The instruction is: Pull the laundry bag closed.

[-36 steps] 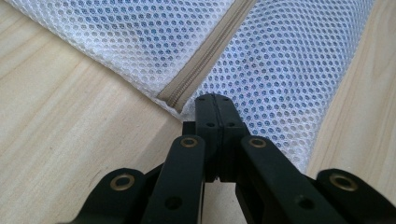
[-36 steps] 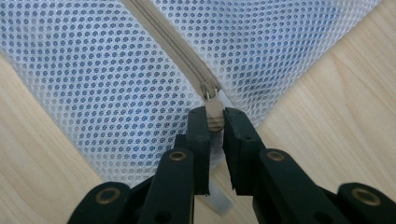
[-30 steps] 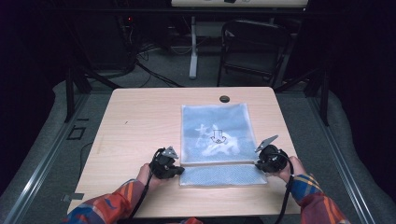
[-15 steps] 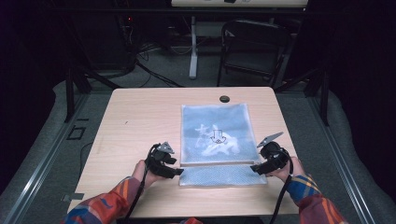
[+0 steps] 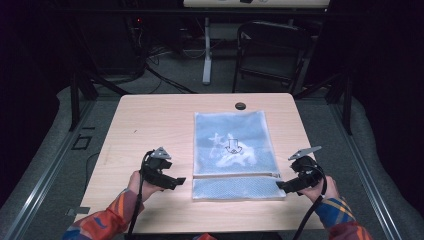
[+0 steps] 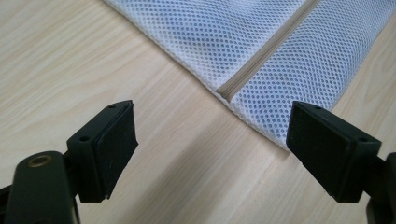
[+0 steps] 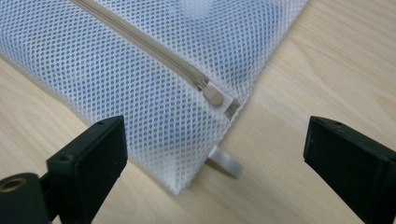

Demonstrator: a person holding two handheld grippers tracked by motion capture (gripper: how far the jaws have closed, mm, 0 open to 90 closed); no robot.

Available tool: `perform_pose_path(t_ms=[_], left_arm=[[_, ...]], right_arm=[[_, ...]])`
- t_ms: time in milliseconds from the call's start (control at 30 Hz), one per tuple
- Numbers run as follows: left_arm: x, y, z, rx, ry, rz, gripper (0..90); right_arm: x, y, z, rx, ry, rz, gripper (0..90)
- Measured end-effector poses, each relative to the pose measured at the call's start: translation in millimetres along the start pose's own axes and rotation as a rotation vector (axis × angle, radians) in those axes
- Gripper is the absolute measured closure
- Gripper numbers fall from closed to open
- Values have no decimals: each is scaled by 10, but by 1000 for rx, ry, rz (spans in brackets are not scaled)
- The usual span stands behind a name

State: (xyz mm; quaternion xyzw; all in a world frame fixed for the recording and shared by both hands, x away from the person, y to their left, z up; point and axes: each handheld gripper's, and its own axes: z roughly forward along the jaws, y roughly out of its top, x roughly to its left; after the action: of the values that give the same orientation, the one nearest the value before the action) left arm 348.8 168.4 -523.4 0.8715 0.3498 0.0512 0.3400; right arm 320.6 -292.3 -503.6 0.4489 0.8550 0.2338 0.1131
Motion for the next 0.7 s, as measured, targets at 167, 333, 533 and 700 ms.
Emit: perform_pose_path(t_ms=[167,333,533,700], left_arm=[[43,-112,-176,-12,27,-35,156],[90,-236,-324,-16,46,-57,153],[130,-343,-443,-25,61,-85,148],[156,-357,-462,-28,63,-94,142]], right_arm=[[28,-132,-97,-6,-16,37,57],[52,-282,-166,14,-26,55,59],[69,-457,-140,55,-40,75,58],[91,-523,-109,76,-35,69,47]])
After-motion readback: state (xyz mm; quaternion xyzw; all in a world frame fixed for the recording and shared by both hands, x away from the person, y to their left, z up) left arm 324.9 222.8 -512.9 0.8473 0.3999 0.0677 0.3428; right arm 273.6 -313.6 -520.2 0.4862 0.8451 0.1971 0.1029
